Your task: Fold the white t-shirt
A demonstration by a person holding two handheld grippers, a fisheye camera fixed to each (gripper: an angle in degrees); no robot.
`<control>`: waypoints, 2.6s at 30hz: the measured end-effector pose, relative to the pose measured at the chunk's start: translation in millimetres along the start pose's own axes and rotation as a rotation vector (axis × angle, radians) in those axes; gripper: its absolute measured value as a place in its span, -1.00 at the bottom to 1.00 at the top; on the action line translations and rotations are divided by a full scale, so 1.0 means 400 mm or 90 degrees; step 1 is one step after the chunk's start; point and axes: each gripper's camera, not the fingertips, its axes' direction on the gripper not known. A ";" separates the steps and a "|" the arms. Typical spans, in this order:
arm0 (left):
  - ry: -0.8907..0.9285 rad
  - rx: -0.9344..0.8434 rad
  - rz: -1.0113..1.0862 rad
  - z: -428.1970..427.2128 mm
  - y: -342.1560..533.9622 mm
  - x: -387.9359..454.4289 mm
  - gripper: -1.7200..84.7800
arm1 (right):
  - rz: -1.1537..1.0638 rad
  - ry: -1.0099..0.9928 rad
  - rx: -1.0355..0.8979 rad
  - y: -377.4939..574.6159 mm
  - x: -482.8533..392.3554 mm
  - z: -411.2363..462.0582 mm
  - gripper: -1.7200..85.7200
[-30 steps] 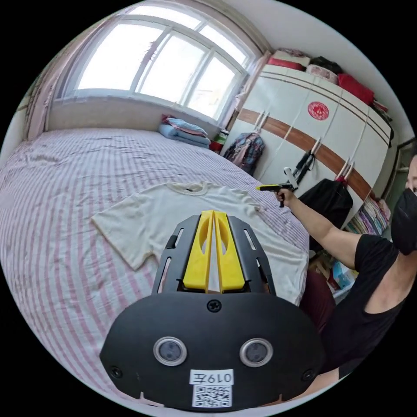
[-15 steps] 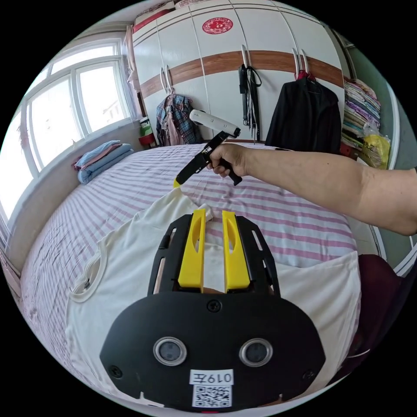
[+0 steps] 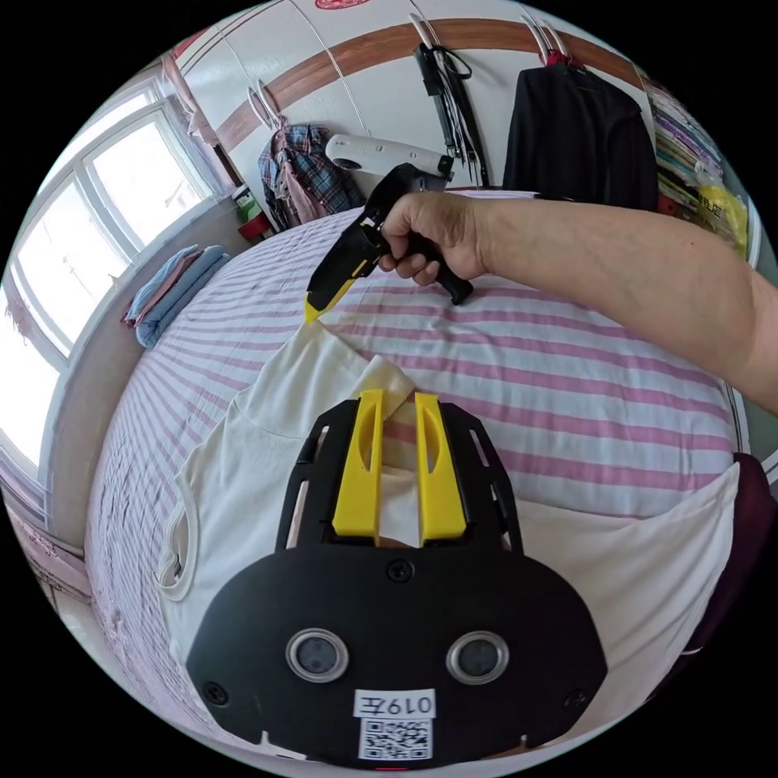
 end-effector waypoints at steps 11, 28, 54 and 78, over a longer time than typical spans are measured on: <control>-0.031 0.003 -0.012 -0.027 -0.025 0.026 -0.94 | -0.024 0.047 0.014 -0.035 -0.039 -0.044 -0.98; 0.071 -0.023 0.039 -0.064 -0.052 0.054 -0.93 | -0.041 0.156 -0.040 -0.071 -0.097 -0.009 -0.97; -0.023 -0.009 0.008 -0.029 -0.085 0.018 -0.92 | -0.009 -0.019 0.065 -0.009 0.001 -0.126 -0.76; -0.052 -0.011 0.032 -0.014 -0.076 0.025 -0.93 | 0.011 -0.036 0.038 0.045 -0.037 -0.030 -0.79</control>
